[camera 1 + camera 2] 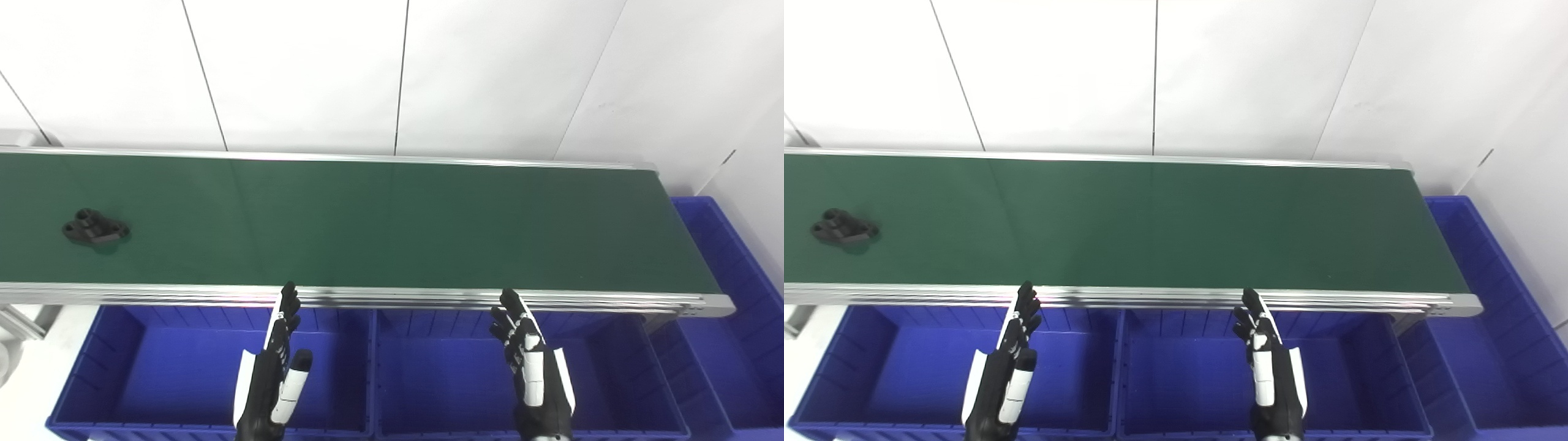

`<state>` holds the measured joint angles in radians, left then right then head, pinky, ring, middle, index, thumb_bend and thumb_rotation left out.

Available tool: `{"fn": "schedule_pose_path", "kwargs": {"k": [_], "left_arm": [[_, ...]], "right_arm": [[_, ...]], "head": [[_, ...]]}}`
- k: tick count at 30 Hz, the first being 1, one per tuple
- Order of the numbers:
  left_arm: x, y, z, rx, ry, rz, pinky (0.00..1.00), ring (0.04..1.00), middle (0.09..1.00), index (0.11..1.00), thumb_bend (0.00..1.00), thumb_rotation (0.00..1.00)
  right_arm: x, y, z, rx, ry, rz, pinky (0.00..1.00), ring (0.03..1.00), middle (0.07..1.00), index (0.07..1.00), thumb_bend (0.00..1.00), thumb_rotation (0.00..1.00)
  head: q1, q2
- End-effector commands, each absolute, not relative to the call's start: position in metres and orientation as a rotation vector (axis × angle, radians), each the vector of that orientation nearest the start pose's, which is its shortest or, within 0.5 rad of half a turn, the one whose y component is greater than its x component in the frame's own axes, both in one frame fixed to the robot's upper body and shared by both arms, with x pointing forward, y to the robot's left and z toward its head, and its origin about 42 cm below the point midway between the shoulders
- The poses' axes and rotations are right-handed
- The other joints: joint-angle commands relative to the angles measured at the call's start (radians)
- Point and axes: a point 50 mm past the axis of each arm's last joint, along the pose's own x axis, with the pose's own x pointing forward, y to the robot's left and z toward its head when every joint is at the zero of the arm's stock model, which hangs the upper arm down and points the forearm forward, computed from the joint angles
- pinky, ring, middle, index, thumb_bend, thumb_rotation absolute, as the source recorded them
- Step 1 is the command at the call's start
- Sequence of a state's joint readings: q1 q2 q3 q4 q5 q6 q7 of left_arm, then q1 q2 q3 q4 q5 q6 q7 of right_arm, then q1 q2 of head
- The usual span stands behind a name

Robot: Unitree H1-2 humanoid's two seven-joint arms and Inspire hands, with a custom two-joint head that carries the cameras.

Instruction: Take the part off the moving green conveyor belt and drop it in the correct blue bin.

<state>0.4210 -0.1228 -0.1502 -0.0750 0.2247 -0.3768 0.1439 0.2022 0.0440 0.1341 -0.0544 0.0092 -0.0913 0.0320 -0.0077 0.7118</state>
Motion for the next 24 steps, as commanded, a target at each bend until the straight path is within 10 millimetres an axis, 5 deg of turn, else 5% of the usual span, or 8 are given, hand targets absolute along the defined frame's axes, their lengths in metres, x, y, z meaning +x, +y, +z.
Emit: {"fn": "schedule_pose_path", "kwargs": {"k": [1, 15, 24], "left_arm": [[0.144, 0.156, 0.071, 0.058, -0.101, 0.094, 0.94, 0.968, 0.990, 0.982, 0.72, 1.00], [0.144, 0.157, 0.072, 0.059, -0.092, 0.104, 0.93, 0.953, 0.979, 0.992, 0.75, 1.00], [0.165, 0.155, 0.074, 0.034, -0.092, 0.114, 0.89, 0.946, 0.960, 0.976, 0.81, 0.99]], "right_arm": [[0.222, -0.166, 0.084, 0.058, -0.063, 0.132, 0.91, 0.923, 0.949, 0.933, 0.84, 1.00], [0.227, -0.158, 0.084, 0.049, -0.069, 0.159, 0.95, 0.944, 0.956, 0.948, 0.90, 1.00], [0.243, -0.161, 0.082, 0.082, -0.039, 0.146, 0.97, 0.957, 0.982, 0.971, 0.87, 1.00]], "head": [[0.001, 0.001], [0.018, 0.011], [0.032, 0.008]]}}
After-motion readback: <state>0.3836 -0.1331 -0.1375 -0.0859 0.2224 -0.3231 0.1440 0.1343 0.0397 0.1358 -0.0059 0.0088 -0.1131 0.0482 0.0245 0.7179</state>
